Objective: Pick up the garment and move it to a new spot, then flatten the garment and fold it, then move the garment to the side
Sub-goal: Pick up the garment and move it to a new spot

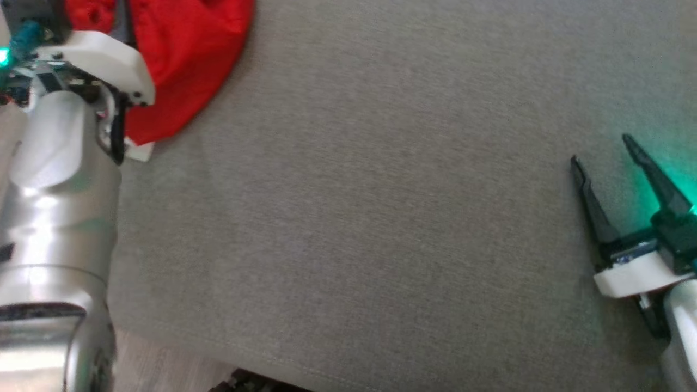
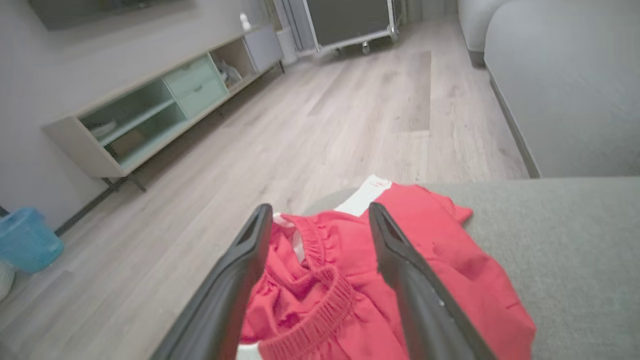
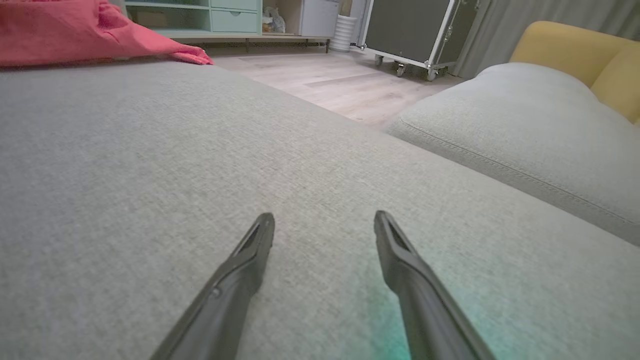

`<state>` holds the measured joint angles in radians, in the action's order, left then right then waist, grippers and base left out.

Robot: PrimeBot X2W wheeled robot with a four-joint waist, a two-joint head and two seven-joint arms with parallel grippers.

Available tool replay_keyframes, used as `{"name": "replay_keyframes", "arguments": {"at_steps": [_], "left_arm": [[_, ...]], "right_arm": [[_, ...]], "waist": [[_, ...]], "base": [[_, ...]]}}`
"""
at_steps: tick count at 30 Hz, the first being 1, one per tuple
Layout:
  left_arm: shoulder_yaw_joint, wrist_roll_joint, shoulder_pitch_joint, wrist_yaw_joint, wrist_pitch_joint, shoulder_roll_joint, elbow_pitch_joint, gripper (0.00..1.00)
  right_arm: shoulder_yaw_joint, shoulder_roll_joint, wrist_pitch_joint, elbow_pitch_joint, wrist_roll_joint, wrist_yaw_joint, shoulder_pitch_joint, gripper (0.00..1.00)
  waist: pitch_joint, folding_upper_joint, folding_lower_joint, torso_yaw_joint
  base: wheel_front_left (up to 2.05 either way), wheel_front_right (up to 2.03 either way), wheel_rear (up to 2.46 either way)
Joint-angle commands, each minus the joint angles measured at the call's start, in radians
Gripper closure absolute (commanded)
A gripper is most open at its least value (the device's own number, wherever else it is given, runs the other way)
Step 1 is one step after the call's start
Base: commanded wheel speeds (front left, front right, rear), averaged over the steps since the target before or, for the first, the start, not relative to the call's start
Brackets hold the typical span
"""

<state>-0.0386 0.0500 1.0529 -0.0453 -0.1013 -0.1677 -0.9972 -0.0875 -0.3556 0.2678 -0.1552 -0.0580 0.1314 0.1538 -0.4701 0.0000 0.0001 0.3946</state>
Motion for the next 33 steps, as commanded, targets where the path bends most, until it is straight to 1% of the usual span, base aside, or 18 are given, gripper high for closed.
{"name": "replay_keyframes", "arguments": {"at_steps": [1, 6, 8, 9, 10, 13, 15, 18, 19, 22, 25, 29, 33], "left_arm": [[0.026, 0.009, 0.037, 0.007, 0.024, -0.073, -0.018, 0.0], [0.032, 0.012, 0.089, 0.042, 0.101, -0.109, -0.152, 0.0], [0.021, 0.001, 0.095, 0.057, 0.114, -0.122, -0.188, 0.0], [0.018, -0.003, 0.098, 0.065, 0.113, -0.129, -0.2, 0.37], [0.015, -0.005, 0.101, 0.07, 0.105, -0.134, -0.207, 1.0], [0.002, -0.014, 0.12, 0.079, 0.037, -0.144, -0.199, 1.0], [-0.001, -0.012, 0.136, 0.076, -0.015, -0.151, -0.19, 1.0], [-0.027, -0.031, 0.171, 0.062, -0.069, -0.17, -0.173, 1.0], [-0.027, -0.031, 0.171, 0.062, -0.069, -0.17, -0.173, 1.0], [-0.065, -0.06, 0.213, 0.03, -0.099, -0.192, -0.144, 1.0], [-0.113, -0.095, 0.26, -0.005, -0.105, -0.204, -0.11, 1.0], [-0.191, -0.137, 0.307, -0.057, -0.08, -0.201, -0.067, 1.0], [-0.27, -0.148, 0.339, -0.082, -0.042, -0.183, -0.021, 1.0]], "right_arm": [[-0.001, -0.03, -0.006, -0.025, 0.005, -0.001, -0.022, 0.0], [0.013, -0.038, -0.006, -0.004, 0.009, -0.001, -0.015, 0.0], [0.018, -0.036, -0.006, 0.001, 0.008, -0.001, -0.013, 0.0], [0.019, -0.034, -0.006, 0.002, 0.007, -0.001, -0.011, 0.0], [0.019, -0.031, -0.006, 0.002, 0.007, -0.001, -0.009, 0.0], [0.02, -0.013, -0.006, -0.003, 0.008, -0.001, -0.006, 0.0], [0.014, 0.004, -0.006, -0.003, 0.014, -0.001, 0.0, 0.0], [-0.004, 0.035, -0.006, -0.012, 0.017, -0.001, 0.015, 0.0], [-0.004, 0.035, -0.006, -0.012, 0.017, -0.001, 0.015, 0.0], [-0.034, 0.081, -0.006, -0.03, 0.024, -0.001, 0.042, 0.0], [-0.05, 0.138, -0.006, -0.055, 0.032, -0.001, 0.062, 0.0], [-0.063, 0.212, -0.006, -0.087, 0.038, -0.001, 0.064, 0.0], [-0.063, 0.261, -0.006, -0.104, 0.042, -0.001, 0.047, 0.0]], "waist": [[-0.048, 0.0, -0.0001, -0.047], [-0.091, 0.0, -0.0001, -0.082], [-0.1, 0.0, -0.0001, -0.091], [-0.102, 0.0, -0.0001, -0.095], [-0.101, 0.0, -0.0001, -0.099], [-0.085, 0.0, -0.0001, -0.105], [-0.058, 0.0, -0.0001, -0.112], [-0.008, 0.0, -0.0001, -0.134], [-0.008, 0.0, -0.0001, -0.134], [0.059, 0.0, -0.0001, -0.177], [0.131, 0.0, -0.0001, -0.235], [0.237, 0.0, -0.0001, -0.338], [0.325, 0.0, -0.0001, -0.455]], "base": [[0.0, 0.0, 0.0], [0.0, 0.0, 0.0], [0.0, 0.0, 0.0], [0.0, 0.0, 0.0], [0.0, 0.0, 0.0], [0.0, 0.0, 0.0], [0.0, 0.0, 0.0], [0.0, 0.0, 0.0], [0.0, 0.0, 0.0], [0.0, 0.0, 0.0], [0.0, 0.0, 0.0], [0.0, 0.0, 0.0], [0.0, 0.0, 0.0]]}}
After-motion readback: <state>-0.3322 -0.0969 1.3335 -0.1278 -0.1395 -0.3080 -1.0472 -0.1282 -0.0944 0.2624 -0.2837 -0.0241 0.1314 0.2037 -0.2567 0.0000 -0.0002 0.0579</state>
